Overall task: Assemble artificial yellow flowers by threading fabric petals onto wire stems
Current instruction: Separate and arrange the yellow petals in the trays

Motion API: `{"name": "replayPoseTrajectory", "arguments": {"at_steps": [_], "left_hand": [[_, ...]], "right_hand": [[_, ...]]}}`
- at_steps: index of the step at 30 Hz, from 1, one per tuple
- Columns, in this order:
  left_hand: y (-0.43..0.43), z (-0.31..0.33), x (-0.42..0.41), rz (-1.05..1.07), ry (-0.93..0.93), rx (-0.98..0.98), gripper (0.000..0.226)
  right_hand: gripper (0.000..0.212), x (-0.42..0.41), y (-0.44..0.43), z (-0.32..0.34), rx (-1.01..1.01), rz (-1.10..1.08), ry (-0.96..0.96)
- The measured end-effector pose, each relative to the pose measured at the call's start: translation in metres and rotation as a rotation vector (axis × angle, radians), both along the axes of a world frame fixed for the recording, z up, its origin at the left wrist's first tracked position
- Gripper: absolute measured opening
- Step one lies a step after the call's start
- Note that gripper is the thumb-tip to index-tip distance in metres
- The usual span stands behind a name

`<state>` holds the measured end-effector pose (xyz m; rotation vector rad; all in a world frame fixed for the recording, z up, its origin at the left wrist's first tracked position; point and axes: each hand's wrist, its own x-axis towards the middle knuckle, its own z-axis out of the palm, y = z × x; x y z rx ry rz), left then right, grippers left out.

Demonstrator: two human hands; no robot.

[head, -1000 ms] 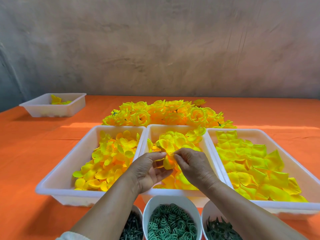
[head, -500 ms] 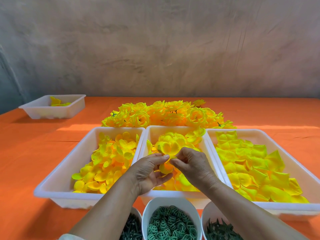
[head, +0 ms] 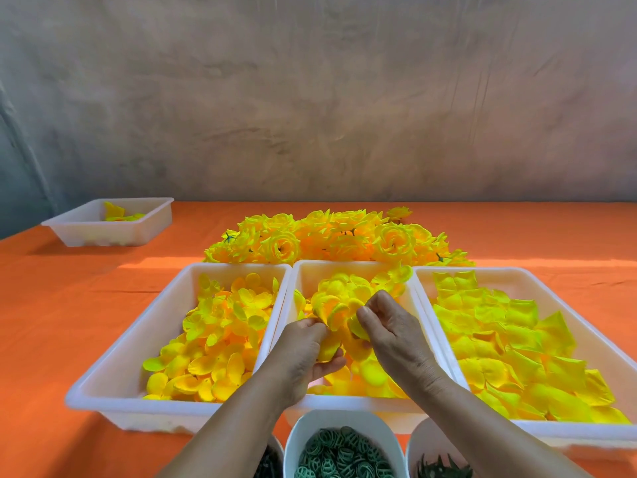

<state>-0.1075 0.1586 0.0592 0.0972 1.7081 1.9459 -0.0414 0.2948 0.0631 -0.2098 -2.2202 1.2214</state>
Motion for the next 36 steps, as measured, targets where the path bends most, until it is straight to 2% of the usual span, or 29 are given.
{"name": "replayPoseTrajectory", "arguments": {"at_steps": [5, 12, 16, 19, 23, 25, 28, 30, 32, 34, 36], "left_hand": [[0.006, -0.005, 0.001, 0.104, 0.1, -0.142, 0.023], [0.006, -0.006, 0.0, 0.193, 0.054, -0.171, 0.022], [0.005, -0.004, 0.001, 0.196, 0.052, -0.16, 0.02], [0.004, -0.004, 0.001, 0.173, 0.049, -0.134, 0.02], [0.003, -0.003, 0.002, 0.144, 0.06, -0.117, 0.021], [0.002, -0.003, 0.002, 0.134, 0.069, -0.122, 0.022], [0.002, -0.005, 0.003, 0.129, 0.085, -0.116, 0.023], [0.002, -0.005, 0.002, 0.125, 0.09, -0.104, 0.027], [0.002, -0.006, 0.002, 0.114, 0.088, -0.085, 0.03], [0.002, -0.005, 0.001, 0.102, 0.075, -0.048, 0.032], [0.001, -0.004, 0.0, 0.095, 0.06, -0.004, 0.032]], "right_hand": [[0.024, 0.001, -0.001, 0.003, -0.099, -0.044, 0.026], [0.022, 0.0, 0.013, 0.01, -0.499, -0.127, 0.165], [0.018, -0.005, 0.017, 0.02, -0.523, -0.157, 0.228], [0.018, -0.014, 0.023, 0.033, -0.437, -0.224, 0.26], [0.02, -0.028, 0.029, 0.043, -0.226, -0.311, 0.239], [0.018, -0.036, 0.031, 0.04, -0.082, -0.303, 0.091], [0.048, -0.043, 0.03, 0.028, 0.192, -0.182, -0.291], [0.055, -0.039, 0.023, 0.02, 0.359, -0.107, -0.376], [0.041, -0.03, 0.017, 0.015, 0.489, -0.089, -0.284], [0.023, -0.019, 0.008, 0.015, 0.501, -0.025, -0.192], [0.019, -0.008, 0.0, 0.014, 0.485, 0.088, -0.196]]}}
